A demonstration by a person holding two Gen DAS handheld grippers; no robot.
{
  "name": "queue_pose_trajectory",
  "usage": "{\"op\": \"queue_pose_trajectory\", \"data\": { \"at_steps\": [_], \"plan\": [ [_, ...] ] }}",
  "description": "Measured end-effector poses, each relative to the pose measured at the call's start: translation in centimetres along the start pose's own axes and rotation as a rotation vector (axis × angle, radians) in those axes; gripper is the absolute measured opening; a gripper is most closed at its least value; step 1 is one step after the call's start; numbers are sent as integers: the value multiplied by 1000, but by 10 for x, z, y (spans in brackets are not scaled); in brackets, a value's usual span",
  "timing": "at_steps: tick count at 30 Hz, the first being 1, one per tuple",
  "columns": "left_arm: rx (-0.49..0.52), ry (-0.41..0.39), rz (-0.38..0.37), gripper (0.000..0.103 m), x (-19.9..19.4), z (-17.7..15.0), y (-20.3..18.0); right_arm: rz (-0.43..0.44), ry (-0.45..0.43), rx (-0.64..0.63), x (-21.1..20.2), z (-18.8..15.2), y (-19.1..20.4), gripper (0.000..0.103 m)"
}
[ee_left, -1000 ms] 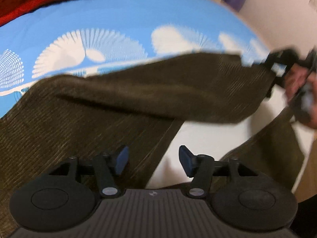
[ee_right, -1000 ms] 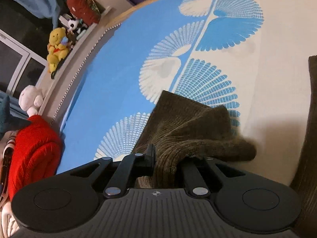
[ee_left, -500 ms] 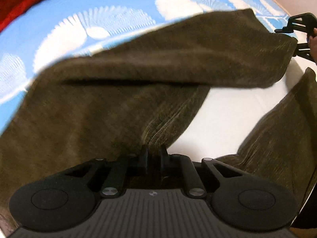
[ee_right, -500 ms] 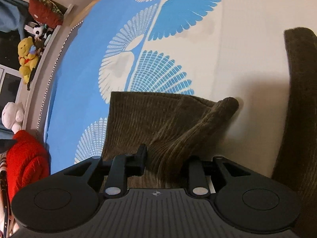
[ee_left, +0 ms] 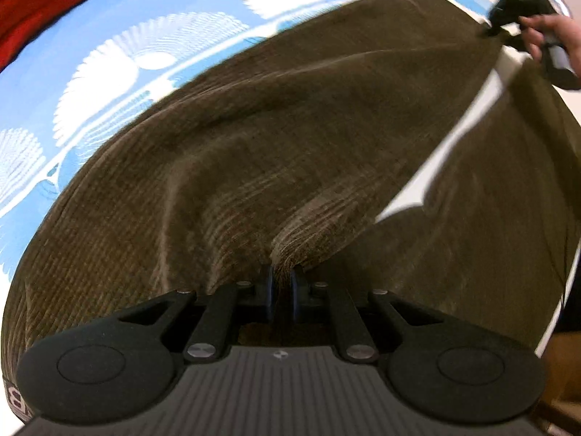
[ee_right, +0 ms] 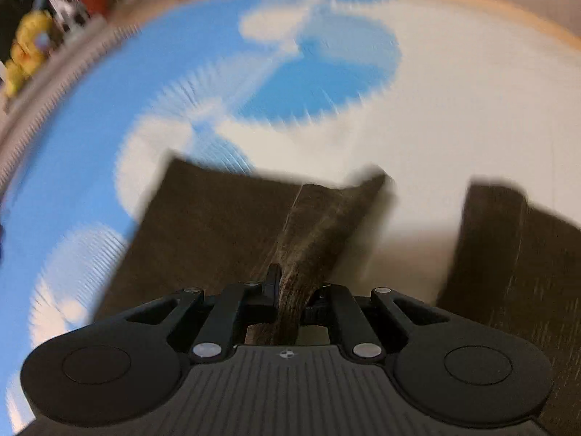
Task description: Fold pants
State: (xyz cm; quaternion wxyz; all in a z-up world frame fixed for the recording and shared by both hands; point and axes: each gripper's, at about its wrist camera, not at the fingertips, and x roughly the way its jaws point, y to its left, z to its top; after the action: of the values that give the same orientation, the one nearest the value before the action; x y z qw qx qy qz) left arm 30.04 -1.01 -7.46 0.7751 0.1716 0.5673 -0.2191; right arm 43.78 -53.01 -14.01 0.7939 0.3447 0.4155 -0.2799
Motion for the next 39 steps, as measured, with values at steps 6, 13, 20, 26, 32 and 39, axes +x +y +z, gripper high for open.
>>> {"op": "queue_pose_trajectory", "data": {
  "at_steps": [6,13,20,26,32,39],
  "plan": [
    [113,-10,-73,12,-5,-12,-19,0,-107,-83,-5,0,-1,7],
    [9,-206,-169,39,-57,-22,18,-113,-59,-175,2,2,5,35],
    [-390,-244,-41,38,-73,-58,125,-81,-226,-133,-56,-1,16,42],
    [-484,51,135,42,-15,-116,164,122,-289,-261,-106,-17,43,43],
    [-730,-230,144,72,-83,-154,218,372,-253,-311,-181,-31,49,46],
    [-1050,-210,137,80,-61,-204,270,522,-324,-506,-247,-80,13,52]
  ]
}}
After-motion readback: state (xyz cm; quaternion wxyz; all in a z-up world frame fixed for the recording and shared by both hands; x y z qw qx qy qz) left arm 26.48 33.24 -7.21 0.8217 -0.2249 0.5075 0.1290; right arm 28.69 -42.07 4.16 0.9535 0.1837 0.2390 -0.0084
